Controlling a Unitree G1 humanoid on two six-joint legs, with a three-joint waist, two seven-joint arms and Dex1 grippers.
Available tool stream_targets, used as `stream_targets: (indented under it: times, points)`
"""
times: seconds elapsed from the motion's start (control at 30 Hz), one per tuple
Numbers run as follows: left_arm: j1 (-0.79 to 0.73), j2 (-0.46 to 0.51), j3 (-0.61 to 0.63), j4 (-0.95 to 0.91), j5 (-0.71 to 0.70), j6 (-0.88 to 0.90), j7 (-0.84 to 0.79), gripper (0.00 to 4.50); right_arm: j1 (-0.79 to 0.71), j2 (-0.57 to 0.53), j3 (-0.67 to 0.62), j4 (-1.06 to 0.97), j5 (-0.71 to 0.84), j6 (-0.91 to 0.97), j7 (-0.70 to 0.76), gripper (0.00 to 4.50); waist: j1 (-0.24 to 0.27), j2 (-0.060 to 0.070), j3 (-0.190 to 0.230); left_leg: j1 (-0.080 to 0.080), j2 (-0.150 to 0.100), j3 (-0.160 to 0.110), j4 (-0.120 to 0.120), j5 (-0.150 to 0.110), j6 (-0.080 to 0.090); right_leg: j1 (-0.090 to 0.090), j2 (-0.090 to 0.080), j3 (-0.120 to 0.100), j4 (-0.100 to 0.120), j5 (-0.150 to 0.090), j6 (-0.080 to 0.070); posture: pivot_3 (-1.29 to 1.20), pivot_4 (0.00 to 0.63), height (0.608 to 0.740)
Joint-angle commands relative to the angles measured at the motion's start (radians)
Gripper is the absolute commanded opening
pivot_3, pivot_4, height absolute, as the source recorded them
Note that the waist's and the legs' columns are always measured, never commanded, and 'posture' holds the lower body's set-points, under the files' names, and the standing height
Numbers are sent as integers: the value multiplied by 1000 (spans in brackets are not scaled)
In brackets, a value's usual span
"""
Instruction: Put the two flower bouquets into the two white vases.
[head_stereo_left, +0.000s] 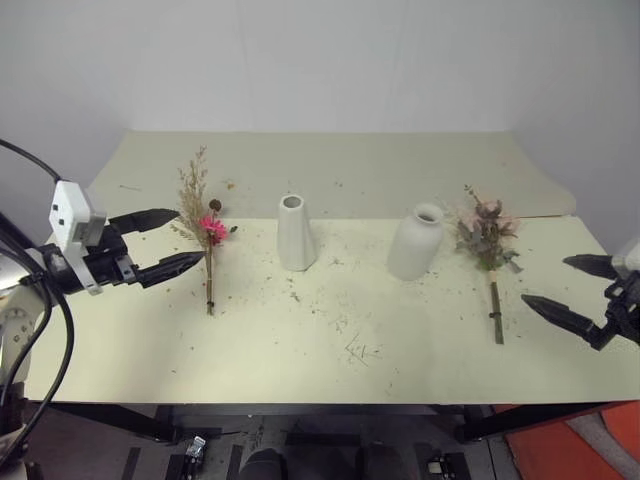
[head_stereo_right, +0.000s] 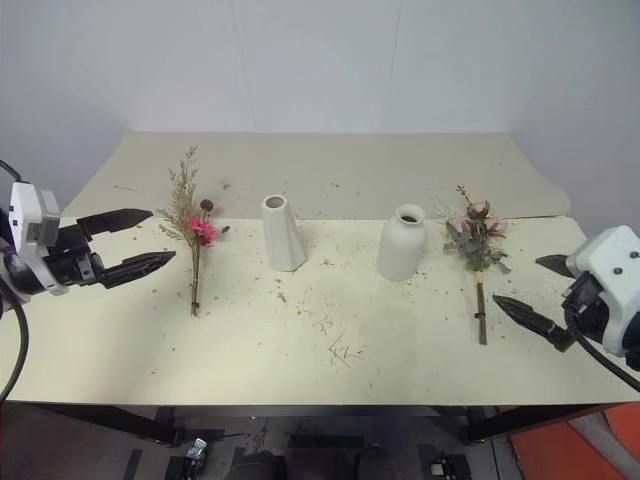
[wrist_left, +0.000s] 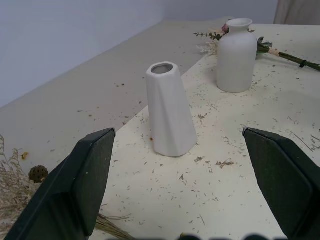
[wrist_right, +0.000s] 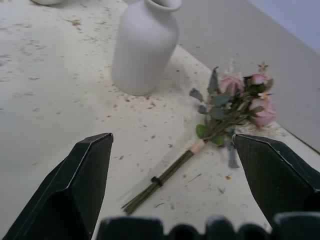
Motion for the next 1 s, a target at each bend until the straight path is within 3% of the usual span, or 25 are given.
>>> stream_targets:
  times: [0.03, 0.3, 0.43, 0.6, 0.83, 1.0]
  points:
    - [5, 3, 51, -26, -10, -14, 16, 4444, -36, -22, -1, -19, -9, -22, -22, 4500, 1, 0, 0, 0, 0, 0, 0, 0, 0, 0, 0, 0, 0, 0, 0, 0, 150, 740]
    - [5, -12, 55, -33, -31, -18, 9, 4444, -33, -39, 20, 11, -25, -3, -22, 4500, 4, 0, 0, 0, 0, 0, 0, 0, 0, 0, 0, 0, 0, 0, 0, 0, 150, 740]
    - [-47, -16, 10, -8, -15, -30, -2, 4444, -89, -94, 105, 62, -37, 92, -69, 4500, 1, 0, 0, 0, 0, 0, 0, 0, 0, 0, 0, 0, 0, 0, 0, 0, 150, 740]
    - [-191, -96, -125, -22, -15, -23, -24, 4444, -393, -94, 323, 239, 13, 341, -157, 4500, 0, 0, 0, 1, 0, 0, 1, 0, 0, 1, 0, 0, 0, 2, -1, 0, 150, 740]
    - [-344, -250, -309, -22, 17, -13, -29, 4444, -837, 79, 617, 684, -130, 447, -331, 4500, -7, 0, 0, -4, -1, 0, 2, 0, 0, -3, 1, 2, -1, 2, -1, 0, 150, 740]
    - [-356, -285, -364, -32, 39, -16, -44, 4444, -997, 160, 719, 933, -209, 429, -370, 4500, -6, 3, -2, -16, -1, 0, 3, 1, 0, -16, 1, 3, 3, 3, -1, 0, 150, 740]
